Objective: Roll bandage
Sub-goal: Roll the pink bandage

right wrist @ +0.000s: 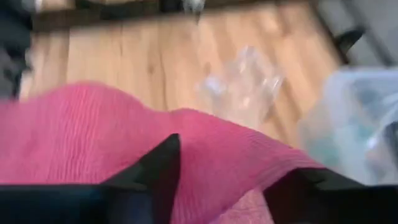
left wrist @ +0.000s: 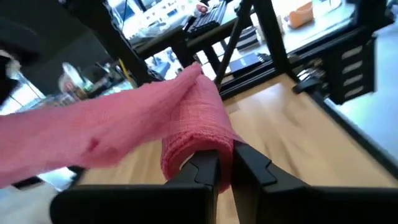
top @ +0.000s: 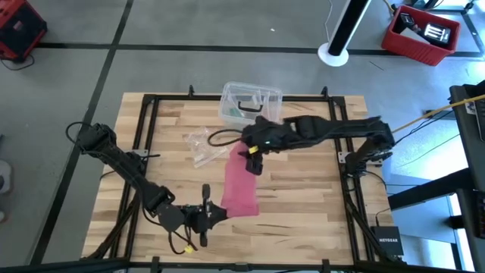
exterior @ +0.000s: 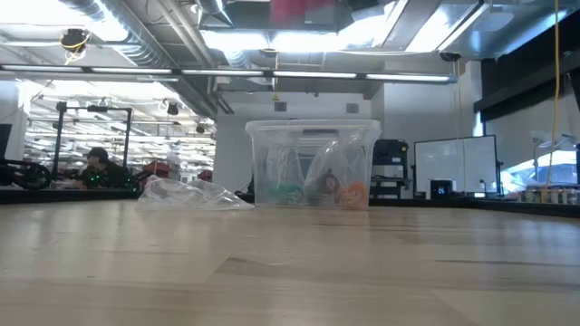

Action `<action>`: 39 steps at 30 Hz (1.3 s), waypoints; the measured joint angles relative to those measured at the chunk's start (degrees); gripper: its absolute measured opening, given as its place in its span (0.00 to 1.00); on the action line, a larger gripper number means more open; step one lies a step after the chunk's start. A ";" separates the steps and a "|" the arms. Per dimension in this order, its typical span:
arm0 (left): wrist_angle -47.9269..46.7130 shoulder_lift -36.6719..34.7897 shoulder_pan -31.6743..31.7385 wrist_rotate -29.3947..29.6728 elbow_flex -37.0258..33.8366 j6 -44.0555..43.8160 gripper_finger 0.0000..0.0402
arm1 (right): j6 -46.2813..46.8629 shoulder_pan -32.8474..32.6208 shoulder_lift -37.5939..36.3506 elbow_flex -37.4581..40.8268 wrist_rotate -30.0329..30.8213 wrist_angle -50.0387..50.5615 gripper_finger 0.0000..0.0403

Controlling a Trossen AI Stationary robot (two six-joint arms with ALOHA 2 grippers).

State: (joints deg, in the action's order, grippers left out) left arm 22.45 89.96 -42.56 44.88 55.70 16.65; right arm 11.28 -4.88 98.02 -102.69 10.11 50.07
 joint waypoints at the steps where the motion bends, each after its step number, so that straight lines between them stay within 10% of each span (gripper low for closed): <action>1: -0.06 -0.01 -0.20 -0.07 0.00 -2.06 0.04 | -0.56 0.21 1.03 0.00 -1.80 1.11 0.54; 10: -4.01 2.05 -0.30 -0.33 -0.09 -20.96 0.04 | -2.78 0.10 5.42 0.09 -13.91 4.30 0.69; 19: -6.90 4.43 1.06 0.09 -0.09 -32.42 0.04 | -3.50 0.08 5.22 -0.76 -11.41 2.61 0.69; 25: -7.01 4.45 1.23 0.07 -0.04 -33.20 0.04 | -2.88 0.08 5.91 -0.31 -19.62 9.05 0.69; 39: -6.82 4.43 1.32 0.11 -0.02 -33.38 0.04 | -2.72 0.00 -4.49 -0.42 -16.94 14.90 0.68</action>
State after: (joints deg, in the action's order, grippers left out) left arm 15.63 94.39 -41.23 44.99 55.68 -16.73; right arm 8.56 -4.89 93.53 -103.11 -6.83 64.97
